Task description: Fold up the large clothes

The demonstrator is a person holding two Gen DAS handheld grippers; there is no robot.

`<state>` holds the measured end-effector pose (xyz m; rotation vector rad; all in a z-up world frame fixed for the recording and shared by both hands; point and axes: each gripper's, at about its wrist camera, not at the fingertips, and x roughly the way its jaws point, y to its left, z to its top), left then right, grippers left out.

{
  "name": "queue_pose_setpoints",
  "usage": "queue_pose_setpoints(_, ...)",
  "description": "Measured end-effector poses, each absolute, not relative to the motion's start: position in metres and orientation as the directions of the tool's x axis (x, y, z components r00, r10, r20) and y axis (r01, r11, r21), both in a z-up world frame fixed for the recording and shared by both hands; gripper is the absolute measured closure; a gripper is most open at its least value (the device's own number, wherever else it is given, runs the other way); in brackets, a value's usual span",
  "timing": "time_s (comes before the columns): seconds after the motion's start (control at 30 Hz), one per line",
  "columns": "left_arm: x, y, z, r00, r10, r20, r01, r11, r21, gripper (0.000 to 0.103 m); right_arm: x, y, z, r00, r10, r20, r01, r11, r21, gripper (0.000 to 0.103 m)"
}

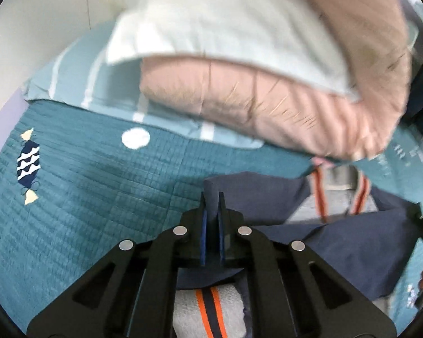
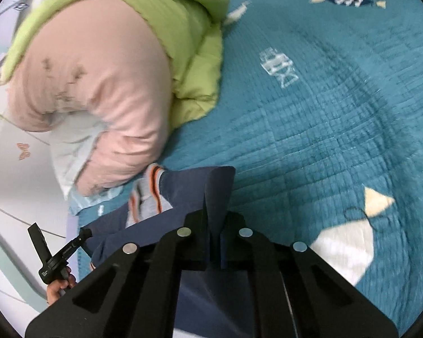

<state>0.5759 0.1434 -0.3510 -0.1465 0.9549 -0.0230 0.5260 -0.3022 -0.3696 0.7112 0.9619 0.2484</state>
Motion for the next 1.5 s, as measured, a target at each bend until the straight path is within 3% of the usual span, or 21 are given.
queue_pose_setpoints(0.2,0.496,0.144,-0.303,0.654,-0.143,-0.743,-0.012,0.98,-0.199,0.098,0.464,-0.303,-0.327,0.588,0.517,-0.622,0.038,0.75,0.66,0.099)
queue_pose_setpoints(0.43,0.377,0.169,-0.286,0.676,-0.181,-0.715,-0.021,0.964,-0.264,0.098,0.365,-0.296,-0.292,0.553,0.563,-0.614,-0.052,0.759,0.649,0.099)
queue_pose_setpoints(0.6,0.298,0.181,-0.296,0.632,-0.185,-0.752,-0.02,0.967,-0.254,0.098,0.284,-0.29,-0.301,0.447,0.561,-0.697,-0.042,0.792,0.61,0.099)
queue_pose_setpoints(0.83,0.232,0.177,-0.354,0.454,-0.237,-0.859,-0.015,0.962,-0.273,0.096,0.221,-0.286,-0.364,0.23,0.503,-0.833,0.098,0.84,0.534,0.094)
queue_pose_setpoints(0.9,0.22,0.172,-0.363,0.431,-0.199,-0.88,-0.016,0.974,-0.228,0.091,0.212,-0.287,-0.365,0.224,0.492,-0.841,0.119,0.843,0.525,0.091)
queue_pose_setpoints(1.0,0.207,0.174,-0.358,0.419,-0.213,-0.883,-0.001,0.972,-0.235,0.079,0.201,-0.289,-0.346,0.255,0.462,-0.85,0.1,0.862,0.498,0.078)
queue_pose_setpoints(1.07,0.201,0.179,-0.348,0.429,-0.198,-0.881,-0.013,0.974,-0.226,0.059,0.193,-0.287,-0.328,0.274,0.434,-0.858,0.067,0.882,0.467,0.072)
queue_pose_setpoints(1.1,0.197,0.182,-0.339,0.45,-0.175,-0.875,-0.028,0.977,-0.21,0.055,0.19,-0.288,-0.321,0.285,0.425,-0.859,0.055,0.888,0.457,0.072)
queue_pose_setpoints(1.23,0.183,0.192,-0.305,0.546,-0.133,-0.827,-0.071,0.976,-0.204,0.051,0.178,-0.295,-0.292,0.382,0.385,-0.84,0.048,0.9,0.434,0.066)
queue_pose_setpoints(1.4,0.201,0.169,-0.299,0.532,-0.228,-0.816,-0.032,0.957,-0.289,0.049,0.197,-0.281,-0.297,0.401,0.505,-0.764,0.057,0.819,0.571,0.067)
queue_pose_setpoints(1.5,0.217,0.144,-0.324,0.44,-0.298,-0.847,0.0,0.943,-0.332,0.042,0.214,-0.265,-0.339,0.282,0.507,-0.815,0.138,0.819,0.557,0.078)
